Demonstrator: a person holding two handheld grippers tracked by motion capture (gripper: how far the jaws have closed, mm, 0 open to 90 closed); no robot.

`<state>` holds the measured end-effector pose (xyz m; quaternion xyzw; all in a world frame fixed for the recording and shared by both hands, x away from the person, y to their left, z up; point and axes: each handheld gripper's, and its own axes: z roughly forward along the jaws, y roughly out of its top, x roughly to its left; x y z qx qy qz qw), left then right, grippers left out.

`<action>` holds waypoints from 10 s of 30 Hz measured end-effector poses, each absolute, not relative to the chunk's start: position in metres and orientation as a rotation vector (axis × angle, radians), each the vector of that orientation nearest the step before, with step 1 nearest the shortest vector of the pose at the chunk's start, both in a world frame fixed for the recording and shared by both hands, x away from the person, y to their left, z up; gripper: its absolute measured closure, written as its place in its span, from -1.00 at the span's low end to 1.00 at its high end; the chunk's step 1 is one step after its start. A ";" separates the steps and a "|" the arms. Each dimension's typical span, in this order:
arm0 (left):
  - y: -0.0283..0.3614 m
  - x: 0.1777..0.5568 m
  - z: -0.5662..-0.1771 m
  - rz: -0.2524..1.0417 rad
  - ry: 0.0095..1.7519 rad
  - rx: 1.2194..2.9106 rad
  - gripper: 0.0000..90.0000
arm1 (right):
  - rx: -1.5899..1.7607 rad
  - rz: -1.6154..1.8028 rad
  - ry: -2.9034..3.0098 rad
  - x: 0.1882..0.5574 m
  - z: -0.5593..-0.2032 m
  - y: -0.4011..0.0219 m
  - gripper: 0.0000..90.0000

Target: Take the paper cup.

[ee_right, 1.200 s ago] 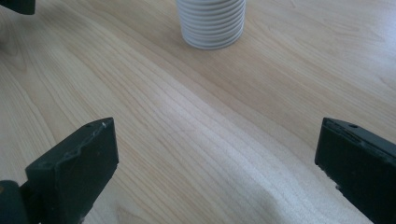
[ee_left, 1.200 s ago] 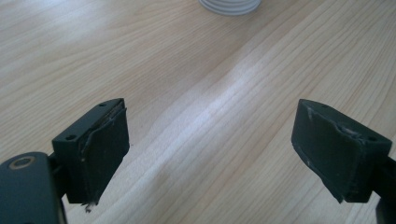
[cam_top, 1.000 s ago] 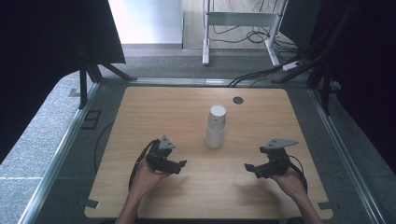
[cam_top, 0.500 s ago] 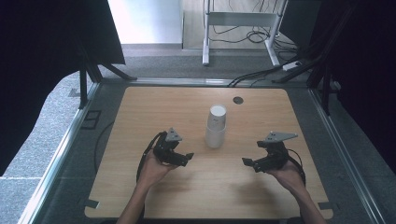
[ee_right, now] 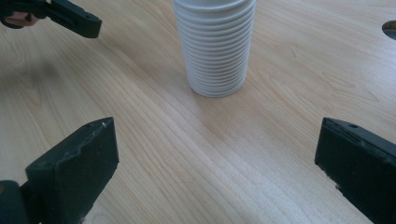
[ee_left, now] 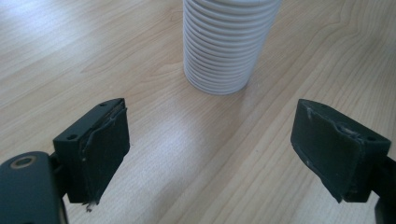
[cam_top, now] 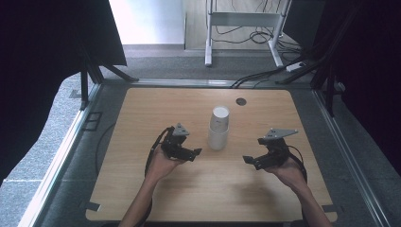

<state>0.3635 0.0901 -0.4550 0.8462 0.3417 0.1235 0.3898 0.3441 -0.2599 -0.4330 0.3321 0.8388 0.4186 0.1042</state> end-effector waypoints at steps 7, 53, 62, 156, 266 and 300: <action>0.081 0.371 -0.455 0.316 0.856 2.155 -0.74 | 0.968 1.254 2.477 0.349 -0.430 -0.255 -1.00; 0.024 0.412 -0.455 0.320 0.774 2.160 -0.73 | 0.898 1.272 2.485 0.389 -0.402 -0.230 -0.76; 0.021 0.418 -0.455 0.293 0.783 2.135 -0.72 | 0.882 1.268 2.499 0.396 -0.398 -0.223 -0.70; 0.016 0.419 -0.454 0.317 0.753 2.145 -0.56 | 0.742 1.295 2.516 0.440 -0.297 -0.172 -0.16; 0.027 0.332 -0.467 0.171 0.462 2.015 -0.72 | 0.558 1.433 2.630 0.345 -0.362 -0.186 -0.16; 0.035 0.335 -0.460 0.135 0.425 2.137 -0.22 | 0.529 1.370 2.674 0.349 -0.363 -0.189 -0.49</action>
